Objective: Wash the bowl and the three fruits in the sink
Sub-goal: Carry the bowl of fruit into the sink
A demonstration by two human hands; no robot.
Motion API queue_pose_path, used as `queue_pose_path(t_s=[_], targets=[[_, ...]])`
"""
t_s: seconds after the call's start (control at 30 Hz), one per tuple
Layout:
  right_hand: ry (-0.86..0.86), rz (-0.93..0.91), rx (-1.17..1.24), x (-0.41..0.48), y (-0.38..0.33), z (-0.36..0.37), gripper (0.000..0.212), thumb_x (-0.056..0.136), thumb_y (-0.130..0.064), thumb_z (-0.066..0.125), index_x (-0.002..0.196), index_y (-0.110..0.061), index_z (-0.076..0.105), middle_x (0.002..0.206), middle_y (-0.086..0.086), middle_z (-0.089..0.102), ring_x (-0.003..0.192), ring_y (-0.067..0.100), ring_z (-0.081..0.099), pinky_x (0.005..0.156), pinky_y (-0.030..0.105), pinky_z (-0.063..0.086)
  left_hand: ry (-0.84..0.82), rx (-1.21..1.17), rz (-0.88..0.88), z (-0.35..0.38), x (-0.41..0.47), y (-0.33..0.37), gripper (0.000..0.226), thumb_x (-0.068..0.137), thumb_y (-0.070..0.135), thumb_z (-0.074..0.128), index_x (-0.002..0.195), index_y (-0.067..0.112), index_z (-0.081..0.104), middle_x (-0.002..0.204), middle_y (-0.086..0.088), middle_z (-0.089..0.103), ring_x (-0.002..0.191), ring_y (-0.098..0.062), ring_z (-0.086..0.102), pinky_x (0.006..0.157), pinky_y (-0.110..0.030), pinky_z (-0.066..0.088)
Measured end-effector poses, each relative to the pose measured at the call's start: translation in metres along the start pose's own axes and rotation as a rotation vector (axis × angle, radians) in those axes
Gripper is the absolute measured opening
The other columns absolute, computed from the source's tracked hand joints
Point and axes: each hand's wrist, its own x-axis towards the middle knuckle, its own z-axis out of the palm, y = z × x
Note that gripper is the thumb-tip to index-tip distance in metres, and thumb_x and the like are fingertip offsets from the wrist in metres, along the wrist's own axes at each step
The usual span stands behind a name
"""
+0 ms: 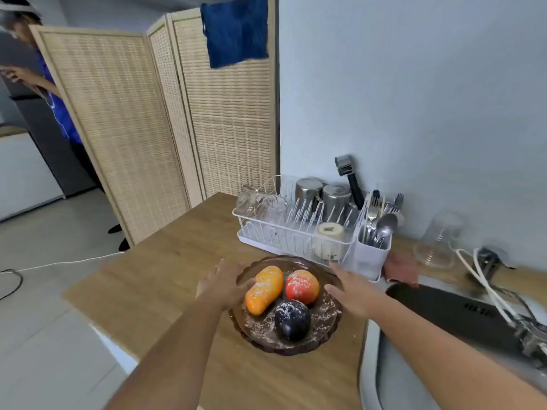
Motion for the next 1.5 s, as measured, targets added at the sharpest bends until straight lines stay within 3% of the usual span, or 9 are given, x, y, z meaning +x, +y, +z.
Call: queue_pose_path(t_s=[0.13, 0.3, 0.5, 0.63, 0.8, 1.0, 1.1, 1.3, 1.5], targets=[[-0.027, 0.106, 0.133, 0.001, 0.005, 0.027, 0.068, 0.098, -0.044, 0.038, 0.153, -0.028, 0.000, 0.139, 0.010, 0.052, 0.121, 0.025, 0.053, 0.099, 0.033, 0.043, -0.038, -0.298, -0.006, 0.021, -0.006, -0.023, 0.058, 0.097, 0.045, 0.045, 0.150, 0.029, 0.026, 0.148, -0.011, 0.044, 0.136, -0.029, 0.039, 0.112, -0.036, 0.031], [0.094, 0.160, 0.350, 0.003, 0.003, 0.052, 0.060, 0.100, -0.028, 0.038, 0.152, -0.030, 0.007, 0.114, 0.013, 0.063, 0.088, 0.023, 0.063, 0.079, 0.036, 0.051, 0.044, -0.381, 0.028, 0.035, -0.008, -0.021, 0.054, 0.100, 0.024, 0.046, 0.150, 0.028, 0.028, 0.148, -0.006, 0.046, 0.134, -0.027, 0.044, 0.110, -0.032, 0.034], [0.152, 0.187, 0.500, -0.007, 0.008, 0.044, 0.054, 0.102, -0.021, 0.036, 0.152, -0.023, 0.017, 0.138, 0.012, 0.051, 0.115, 0.026, 0.055, 0.087, 0.026, 0.042, 0.035, -0.404, 0.061, 0.025, -0.005, -0.009, 0.054, 0.097, 0.021, 0.049, 0.148, 0.030, 0.033, 0.143, -0.005, 0.050, 0.131, -0.027, 0.047, 0.109, -0.036, 0.037], [0.201, 0.250, 0.569, -0.035, 0.028, 0.033, 0.050, 0.102, -0.019, 0.036, 0.151, -0.022, 0.024, 0.138, 0.010, 0.052, 0.117, 0.026, 0.054, 0.094, 0.029, 0.041, 0.001, -0.415, 0.148, 0.022, -0.010, 0.025, 0.053, 0.096, 0.021, 0.052, 0.147, 0.026, 0.036, 0.143, -0.002, 0.051, 0.131, -0.025, 0.047, 0.110, -0.039, 0.037], [0.289, 0.318, 0.575, -0.084, 0.080, 0.021, 0.050, 0.100, -0.014, 0.039, 0.149, -0.014, 0.028, 0.152, 0.004, 0.036, 0.140, 0.023, 0.033, 0.112, 0.031, 0.025, -0.081, -0.402, 0.300, 0.040, -0.021, 0.088, 0.053, 0.096, 0.018, 0.051, 0.147, 0.021, 0.036, 0.139, -0.004, 0.055, 0.128, -0.025, 0.050, 0.108, -0.037, 0.039], [0.383, 0.461, 0.573, -0.158, 0.143, 0.020, 0.050, 0.100, -0.012, 0.041, 0.148, -0.012, 0.028, 0.153, 0.005, 0.034, 0.141, 0.022, 0.031, 0.112, 0.028, 0.023, -0.182, -0.362, 0.468, 0.075, -0.037, 0.174, 0.054, 0.097, 0.027, 0.051, 0.148, 0.027, 0.033, 0.140, -0.003, 0.053, 0.129, -0.023, 0.048, 0.107, -0.032, 0.036], [0.421, 0.502, 0.569, -0.189, 0.170, 0.021, 0.044, 0.099, -0.006, 0.041, 0.143, -0.010, 0.037, 0.144, 0.009, 0.045, 0.127, 0.017, 0.041, 0.102, 0.021, 0.027, -0.247, -0.279, 0.534, 0.100, -0.045, 0.213, 0.057, 0.097, 0.033, 0.051, 0.149, 0.029, 0.029, 0.142, -0.004, 0.050, 0.129, -0.021, 0.046, 0.107, -0.030, 0.034], [0.335, 0.681, 0.543, -0.227, 0.230, 0.024, 0.053, 0.100, -0.015, 0.042, 0.150, -0.018, 0.024, 0.151, 0.010, 0.038, 0.138, 0.028, 0.036, 0.111, 0.031, 0.027, -0.364, -0.199, 0.547, 0.154, -0.062, 0.268, 0.062, 0.097, 0.033, 0.051, 0.152, 0.028, 0.024, 0.141, -0.011, 0.052, 0.130, -0.029, 0.047, 0.108, -0.035, 0.036], [0.256, 0.773, 0.453, -0.224, 0.271, 0.035, 0.056, 0.101, -0.019, 0.039, 0.152, -0.024, 0.016, 0.146, 0.015, 0.045, 0.132, 0.034, 0.044, 0.108, 0.037, 0.033, -0.416, -0.236, 0.477, 0.214, -0.063, 0.287, 0.060, 0.099, 0.026, 0.049, 0.152, 0.027, 0.021, 0.131, -0.015, 0.059, 0.123, -0.031, 0.052, 0.102, -0.032, 0.039]])
